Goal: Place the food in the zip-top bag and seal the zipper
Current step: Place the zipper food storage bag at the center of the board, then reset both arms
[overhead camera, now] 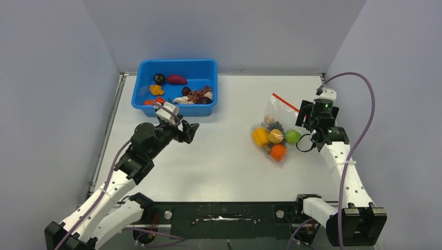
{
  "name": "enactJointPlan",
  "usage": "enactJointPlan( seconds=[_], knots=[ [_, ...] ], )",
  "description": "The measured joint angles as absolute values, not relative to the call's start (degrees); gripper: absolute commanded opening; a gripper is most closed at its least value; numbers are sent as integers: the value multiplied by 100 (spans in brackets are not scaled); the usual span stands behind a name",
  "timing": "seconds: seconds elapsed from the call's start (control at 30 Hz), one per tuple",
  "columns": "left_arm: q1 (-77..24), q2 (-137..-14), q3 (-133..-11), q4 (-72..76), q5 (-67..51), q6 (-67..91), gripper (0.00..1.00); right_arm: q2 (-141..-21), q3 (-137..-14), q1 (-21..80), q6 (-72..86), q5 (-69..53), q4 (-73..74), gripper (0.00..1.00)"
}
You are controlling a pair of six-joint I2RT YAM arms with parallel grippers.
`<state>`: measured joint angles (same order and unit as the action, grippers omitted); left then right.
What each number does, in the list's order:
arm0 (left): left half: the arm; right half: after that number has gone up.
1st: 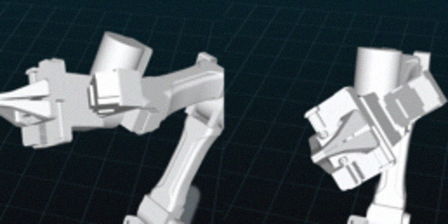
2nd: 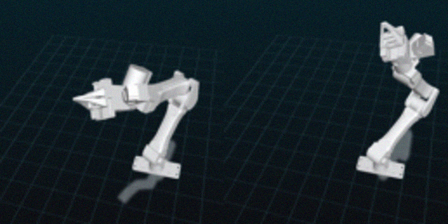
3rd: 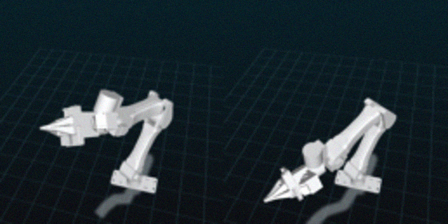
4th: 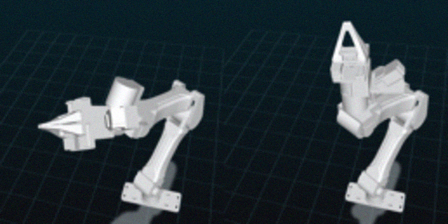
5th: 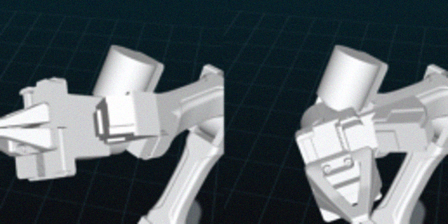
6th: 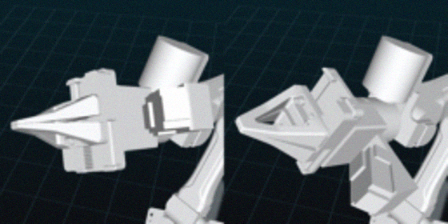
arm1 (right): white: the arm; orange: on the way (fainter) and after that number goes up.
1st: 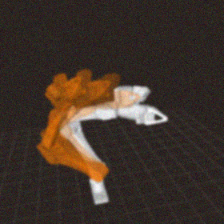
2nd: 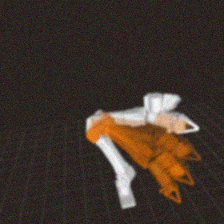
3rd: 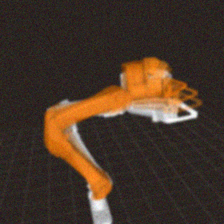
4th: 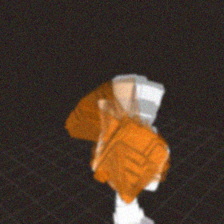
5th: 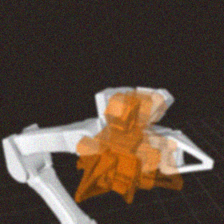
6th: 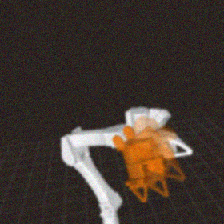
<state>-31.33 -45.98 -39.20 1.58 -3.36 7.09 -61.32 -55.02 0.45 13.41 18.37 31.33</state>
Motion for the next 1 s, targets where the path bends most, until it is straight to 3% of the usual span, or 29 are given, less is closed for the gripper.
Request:
enactJointPlan(
  seconds=[0.2, 0.7, 1.0],
  knots=[
    [-3133, -4737, -3870, 318, 71, 1059, 76, -5872, -5616, 45, 1437, 1603, 3142, 98],
    [-3133, -4952, -3883, 489, 1087, 1420, 77, -5137, -5739, 47, 1916, 56, 2864, 98],
    [-3133, -4884, -4499, 537, 1422, 1378, 77, -4781, -5684, 47, 2259, -672, 2528, 98]
  ],
)
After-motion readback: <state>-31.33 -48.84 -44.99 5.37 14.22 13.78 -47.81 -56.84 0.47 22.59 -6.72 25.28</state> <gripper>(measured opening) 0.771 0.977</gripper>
